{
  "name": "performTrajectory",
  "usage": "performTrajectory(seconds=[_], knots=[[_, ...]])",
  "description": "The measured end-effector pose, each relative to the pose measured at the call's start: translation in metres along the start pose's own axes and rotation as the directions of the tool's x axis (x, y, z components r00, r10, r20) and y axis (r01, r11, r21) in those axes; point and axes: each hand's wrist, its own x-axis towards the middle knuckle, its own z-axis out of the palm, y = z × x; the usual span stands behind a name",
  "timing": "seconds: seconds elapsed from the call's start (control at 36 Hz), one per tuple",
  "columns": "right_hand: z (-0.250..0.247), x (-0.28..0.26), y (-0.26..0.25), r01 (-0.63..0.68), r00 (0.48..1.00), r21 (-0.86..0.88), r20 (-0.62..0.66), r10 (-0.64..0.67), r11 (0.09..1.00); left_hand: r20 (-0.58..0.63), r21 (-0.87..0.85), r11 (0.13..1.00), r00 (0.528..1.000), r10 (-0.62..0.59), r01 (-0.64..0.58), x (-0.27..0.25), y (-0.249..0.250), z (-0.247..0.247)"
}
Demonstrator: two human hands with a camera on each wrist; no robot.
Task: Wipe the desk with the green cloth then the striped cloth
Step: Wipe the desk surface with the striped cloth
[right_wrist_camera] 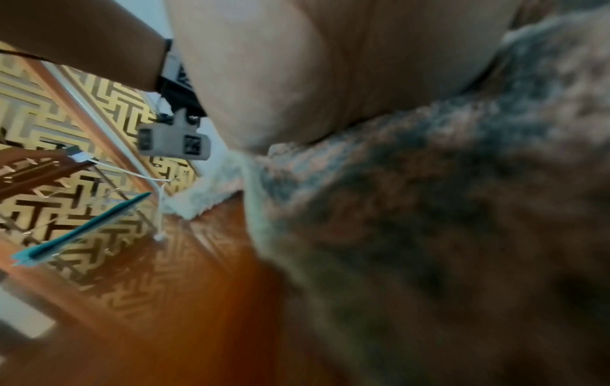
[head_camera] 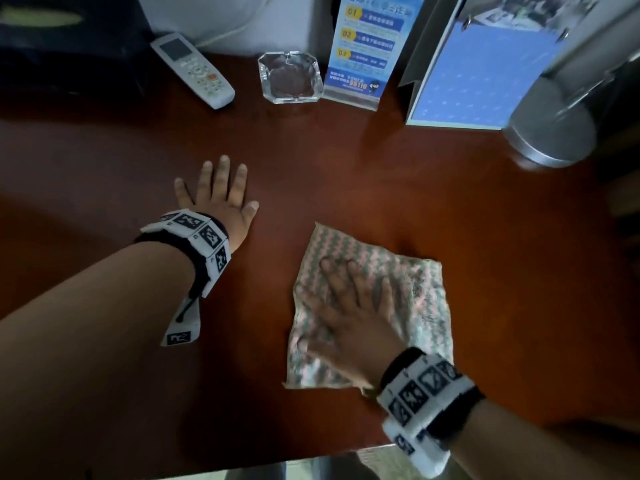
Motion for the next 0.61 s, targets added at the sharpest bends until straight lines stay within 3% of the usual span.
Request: performTrajectory(seconds=[0.14,0.31,0.44,0.61], knots=[[-0.032,0.045,0.035,-0.150,0.988,-0.034,-0.050,0.148,0.988,-0.082,0.054,0.999,0.997,0.006,-0.002,-0.014,0.005,0.002],[-0.067,0.079,0.066,-0.250,0.965,0.063,-0.062,0.254,0.966,-0.099,0.059,0.978,0.974,0.204,-0.198,-0.052,0.013,0.034],[-0.065,0.080,0.063,-0.257,0.960,0.075,-0.099,0.264,0.964,-0.048,0.020,0.971,0.970,0.239,-0.239,-0.069,0.028,0.051],[-0.042,0.054,0.048,-0.212,0.969,0.019,-0.122,0.213,0.977,-0.002,0.061,0.979,0.981,0.195,-0.194,-0.071,0.039,0.058]])
